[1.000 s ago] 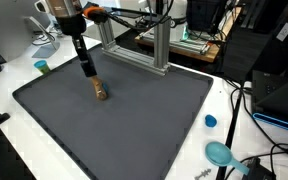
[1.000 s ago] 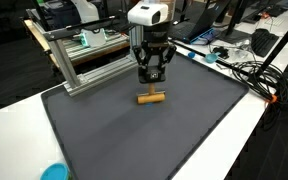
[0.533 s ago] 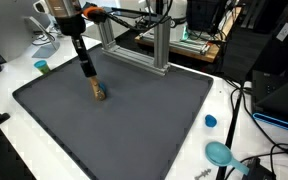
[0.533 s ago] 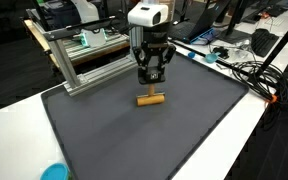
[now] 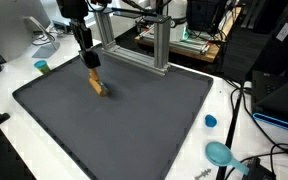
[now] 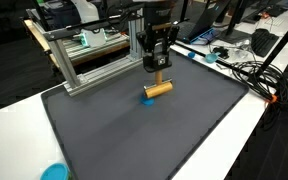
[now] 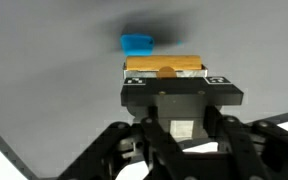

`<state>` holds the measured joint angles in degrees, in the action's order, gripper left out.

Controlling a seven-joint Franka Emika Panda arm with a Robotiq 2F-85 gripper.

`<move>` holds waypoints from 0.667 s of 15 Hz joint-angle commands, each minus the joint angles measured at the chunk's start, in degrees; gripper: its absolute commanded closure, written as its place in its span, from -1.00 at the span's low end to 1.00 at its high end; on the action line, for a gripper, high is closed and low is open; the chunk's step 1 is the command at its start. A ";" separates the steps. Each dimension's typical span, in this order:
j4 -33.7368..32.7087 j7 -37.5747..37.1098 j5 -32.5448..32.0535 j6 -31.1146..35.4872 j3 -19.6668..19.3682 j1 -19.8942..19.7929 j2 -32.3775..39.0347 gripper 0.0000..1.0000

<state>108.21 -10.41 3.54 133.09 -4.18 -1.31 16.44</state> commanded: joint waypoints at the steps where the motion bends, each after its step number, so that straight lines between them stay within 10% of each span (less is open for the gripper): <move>1: 3.77 4.88 3.26 0.90 1.85 -1.00 -4.31 0.57; 6: 2.98 4.69 -3.48 1.78 0.37 -0.45 -2.08 0.57; 10: 3.28 20.15 -1.66 1.08 1.75 -3.20 -3.11 0.57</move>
<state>110.92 -0.13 1.05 133.91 -3.66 -2.20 15.26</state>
